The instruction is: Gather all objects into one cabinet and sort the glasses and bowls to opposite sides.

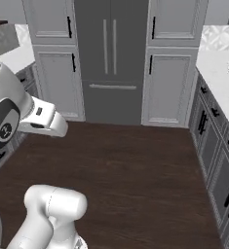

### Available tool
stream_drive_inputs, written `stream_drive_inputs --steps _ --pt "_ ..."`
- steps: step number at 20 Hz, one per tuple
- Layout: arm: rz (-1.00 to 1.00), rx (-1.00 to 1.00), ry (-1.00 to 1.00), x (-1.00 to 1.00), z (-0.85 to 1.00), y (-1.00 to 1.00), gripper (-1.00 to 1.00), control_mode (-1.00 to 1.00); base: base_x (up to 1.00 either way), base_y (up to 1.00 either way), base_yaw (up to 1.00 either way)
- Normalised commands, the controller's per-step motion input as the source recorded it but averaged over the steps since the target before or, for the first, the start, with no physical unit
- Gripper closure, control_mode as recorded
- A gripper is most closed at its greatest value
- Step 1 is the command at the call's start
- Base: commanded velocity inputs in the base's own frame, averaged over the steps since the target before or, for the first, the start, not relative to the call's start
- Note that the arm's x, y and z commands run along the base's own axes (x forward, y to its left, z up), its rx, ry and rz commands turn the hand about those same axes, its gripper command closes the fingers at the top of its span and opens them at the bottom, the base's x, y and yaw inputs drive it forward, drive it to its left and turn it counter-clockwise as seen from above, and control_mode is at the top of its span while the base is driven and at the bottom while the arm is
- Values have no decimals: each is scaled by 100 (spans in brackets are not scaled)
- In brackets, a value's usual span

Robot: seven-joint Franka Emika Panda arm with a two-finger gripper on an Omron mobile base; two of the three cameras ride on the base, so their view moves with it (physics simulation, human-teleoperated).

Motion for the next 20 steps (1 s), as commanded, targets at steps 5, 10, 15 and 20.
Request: stream_drive_inputs --steps 5,10,15,20 --pt "0 0 0 0 0 0 -100 100 100 -27 19" --pt "0 0 0 0 0 0 -100 100 100 -29 29" --pt "0 0 0 0 0 0 -100 100 100 -42 47" --pt "0 0 0 0 0 0 -100 100 98 -48 59"
